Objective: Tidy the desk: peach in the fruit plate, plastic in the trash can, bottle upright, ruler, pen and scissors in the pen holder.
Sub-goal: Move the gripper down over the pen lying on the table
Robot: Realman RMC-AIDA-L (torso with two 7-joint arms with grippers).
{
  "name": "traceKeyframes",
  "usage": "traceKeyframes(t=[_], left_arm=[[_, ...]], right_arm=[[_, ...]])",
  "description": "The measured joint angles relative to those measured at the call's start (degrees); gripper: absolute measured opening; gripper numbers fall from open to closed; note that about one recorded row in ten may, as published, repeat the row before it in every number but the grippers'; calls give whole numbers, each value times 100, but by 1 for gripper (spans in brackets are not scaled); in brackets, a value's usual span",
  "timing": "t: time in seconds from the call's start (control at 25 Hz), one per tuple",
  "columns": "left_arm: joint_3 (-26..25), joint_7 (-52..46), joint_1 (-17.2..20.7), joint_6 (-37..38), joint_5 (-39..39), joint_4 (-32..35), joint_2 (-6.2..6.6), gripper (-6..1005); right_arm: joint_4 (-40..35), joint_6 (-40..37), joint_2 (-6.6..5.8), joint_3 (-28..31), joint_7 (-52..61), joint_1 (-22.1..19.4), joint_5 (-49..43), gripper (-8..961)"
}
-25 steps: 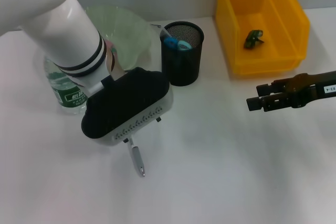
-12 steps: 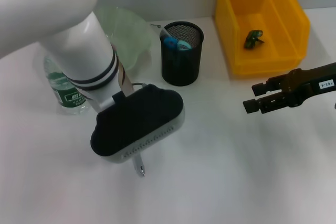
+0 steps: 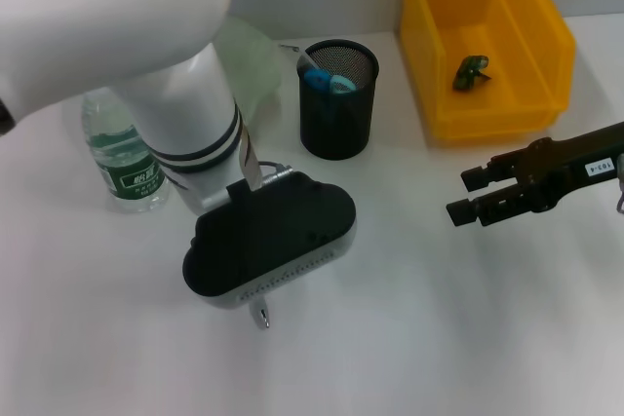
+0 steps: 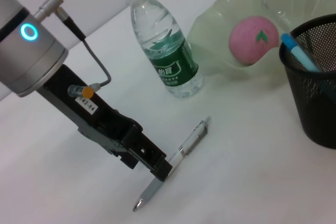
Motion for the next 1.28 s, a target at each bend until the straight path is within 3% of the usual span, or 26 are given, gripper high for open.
traceKeyframes(t=[0.48, 0.8, 1.28], left_arm=[[96, 99, -238, -136, -177, -391, 0, 726], [160, 317, -602, -248, -372, -975, 0, 724], [171, 542, -677, -292, -476, -1254, 0, 723]], right_arm=[[1, 39, 19, -13, -138, 14, 3, 804], [2, 52, 27, -13, -142, 109, 0, 804], [30, 133, 54, -74, -162, 192, 0, 803]])
